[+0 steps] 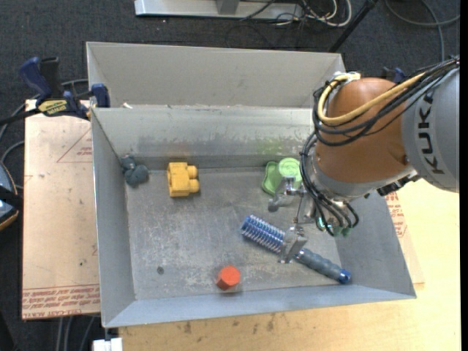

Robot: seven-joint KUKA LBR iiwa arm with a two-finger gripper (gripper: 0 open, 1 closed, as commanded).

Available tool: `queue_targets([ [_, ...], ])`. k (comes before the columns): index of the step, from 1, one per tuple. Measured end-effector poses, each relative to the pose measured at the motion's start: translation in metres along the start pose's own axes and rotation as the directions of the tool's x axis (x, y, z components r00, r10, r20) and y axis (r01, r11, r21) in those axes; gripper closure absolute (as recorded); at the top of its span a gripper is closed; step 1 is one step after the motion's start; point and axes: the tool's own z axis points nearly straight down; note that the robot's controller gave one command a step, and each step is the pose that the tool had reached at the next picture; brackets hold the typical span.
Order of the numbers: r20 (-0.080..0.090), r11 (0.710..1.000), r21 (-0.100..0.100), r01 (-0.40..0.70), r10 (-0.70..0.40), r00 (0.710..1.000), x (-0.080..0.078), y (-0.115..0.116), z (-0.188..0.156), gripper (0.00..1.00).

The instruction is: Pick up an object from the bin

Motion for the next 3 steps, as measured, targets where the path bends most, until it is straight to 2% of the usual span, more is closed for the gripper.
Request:
queue_targets([
  [1,0.015,0.981,0.001,0.195,-0.195,0.981,-0.026,-0.053,0.145,0.00],
  [2,0.018,0.981,0.002,0.194,-0.194,0.981,-0.027,-0.053,0.141,1.00],
  [3,0.012,0.862,0.007,0.507,-0.507,0.862,0.002,-0.038,-0.003,1.00],
])
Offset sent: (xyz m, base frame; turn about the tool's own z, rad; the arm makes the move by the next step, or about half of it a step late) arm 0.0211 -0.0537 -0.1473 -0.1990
